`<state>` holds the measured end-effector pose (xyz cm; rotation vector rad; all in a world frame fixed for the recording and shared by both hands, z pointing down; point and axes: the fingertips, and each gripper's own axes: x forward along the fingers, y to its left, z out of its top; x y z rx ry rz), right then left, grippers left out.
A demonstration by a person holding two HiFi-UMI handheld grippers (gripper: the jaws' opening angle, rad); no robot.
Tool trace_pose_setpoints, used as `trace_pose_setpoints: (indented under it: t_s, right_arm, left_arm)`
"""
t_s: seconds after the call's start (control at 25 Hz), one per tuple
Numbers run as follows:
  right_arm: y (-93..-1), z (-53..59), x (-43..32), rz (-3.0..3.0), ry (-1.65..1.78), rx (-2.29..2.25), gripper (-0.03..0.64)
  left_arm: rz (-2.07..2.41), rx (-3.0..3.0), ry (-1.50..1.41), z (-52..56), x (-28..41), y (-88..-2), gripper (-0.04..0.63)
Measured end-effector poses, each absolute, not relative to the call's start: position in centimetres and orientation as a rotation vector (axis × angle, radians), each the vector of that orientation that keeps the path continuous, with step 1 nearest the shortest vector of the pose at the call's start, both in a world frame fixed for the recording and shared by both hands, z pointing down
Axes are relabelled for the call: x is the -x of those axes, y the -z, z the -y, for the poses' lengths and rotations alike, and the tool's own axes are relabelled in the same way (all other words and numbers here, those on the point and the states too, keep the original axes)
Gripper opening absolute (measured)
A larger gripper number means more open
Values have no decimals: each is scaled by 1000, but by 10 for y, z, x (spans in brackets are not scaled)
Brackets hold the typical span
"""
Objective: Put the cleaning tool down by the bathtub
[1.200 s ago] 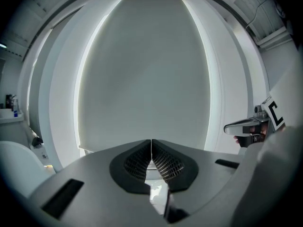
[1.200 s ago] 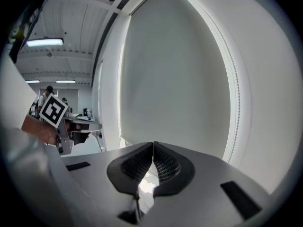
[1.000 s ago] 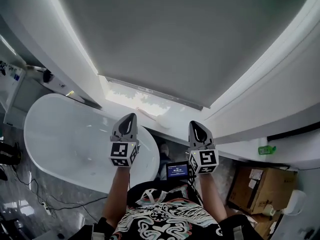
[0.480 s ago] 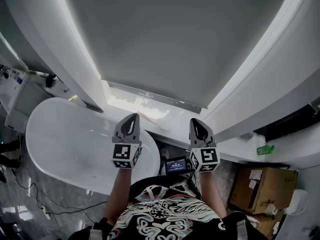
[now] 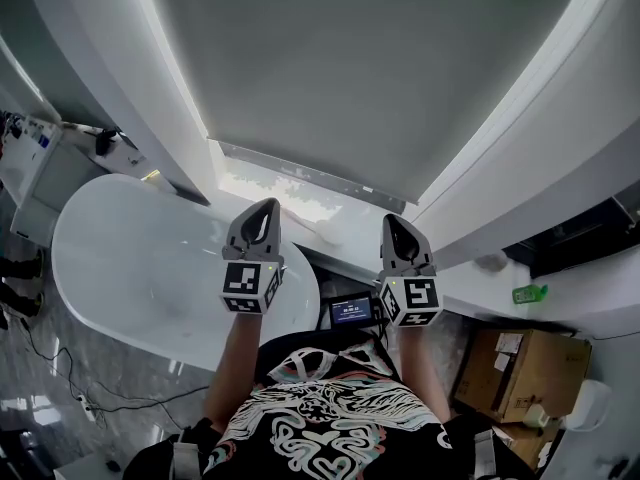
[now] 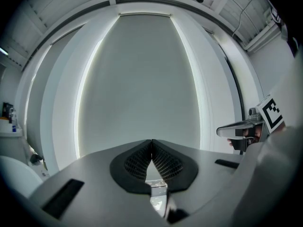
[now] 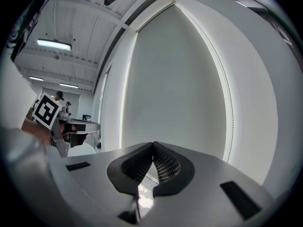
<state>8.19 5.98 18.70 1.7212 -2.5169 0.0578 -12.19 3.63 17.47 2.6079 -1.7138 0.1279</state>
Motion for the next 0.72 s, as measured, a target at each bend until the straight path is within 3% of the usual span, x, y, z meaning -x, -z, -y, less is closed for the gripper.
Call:
trace_pose_setpoints:
  t_s: [0.72]
  right_arm:
    - [-201,-64,-99,2492,-105,-1755,28]
  left_arm:
    - [1687,-2619,-144,-33,108,-181,17]
